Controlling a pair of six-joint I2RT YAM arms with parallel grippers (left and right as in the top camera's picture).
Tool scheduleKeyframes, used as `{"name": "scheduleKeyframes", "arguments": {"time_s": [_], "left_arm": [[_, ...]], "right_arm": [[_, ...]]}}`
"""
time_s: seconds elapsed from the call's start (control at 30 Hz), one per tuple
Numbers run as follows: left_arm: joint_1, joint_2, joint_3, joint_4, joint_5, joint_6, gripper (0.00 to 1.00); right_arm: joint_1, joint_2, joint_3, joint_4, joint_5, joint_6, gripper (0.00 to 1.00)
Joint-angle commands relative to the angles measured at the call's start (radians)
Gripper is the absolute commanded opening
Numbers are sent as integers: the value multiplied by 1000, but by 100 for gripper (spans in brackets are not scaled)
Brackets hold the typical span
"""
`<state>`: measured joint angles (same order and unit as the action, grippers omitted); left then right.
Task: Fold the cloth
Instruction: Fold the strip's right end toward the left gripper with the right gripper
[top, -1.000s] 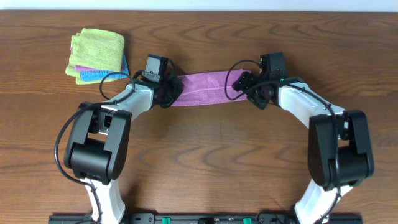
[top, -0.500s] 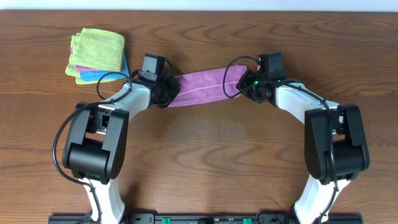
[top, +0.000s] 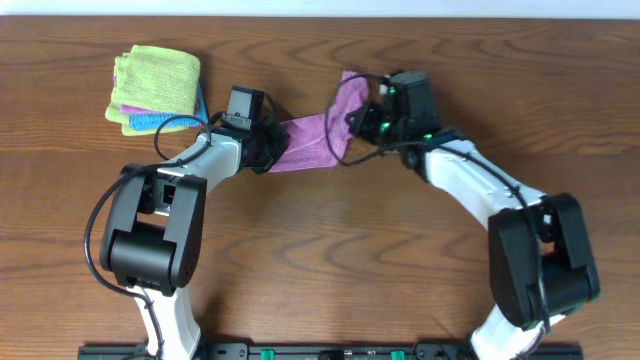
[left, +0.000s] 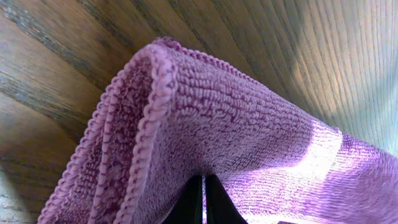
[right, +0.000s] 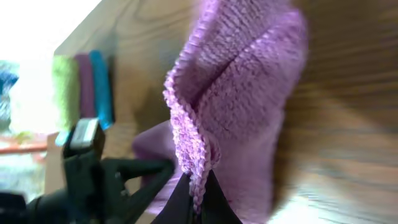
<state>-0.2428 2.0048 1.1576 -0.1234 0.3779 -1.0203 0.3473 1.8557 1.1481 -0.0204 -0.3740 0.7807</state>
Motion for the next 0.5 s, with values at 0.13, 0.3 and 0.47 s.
{"name": "scheduleKeyframes", "arguments": {"time_s": [0.13,0.3,0.47], "left_arm": [[9,16,12,-10,-18,12,6],[9,16,12,-10,-11,13,6],[9,14,13,-10,-2,15,6]], "right_arm": [[100,-11,-3,29,-19,-6,1],[127,-11,-3,33,-19,-7,1],[142,-11,-3,32,-37,-8,1]]}}
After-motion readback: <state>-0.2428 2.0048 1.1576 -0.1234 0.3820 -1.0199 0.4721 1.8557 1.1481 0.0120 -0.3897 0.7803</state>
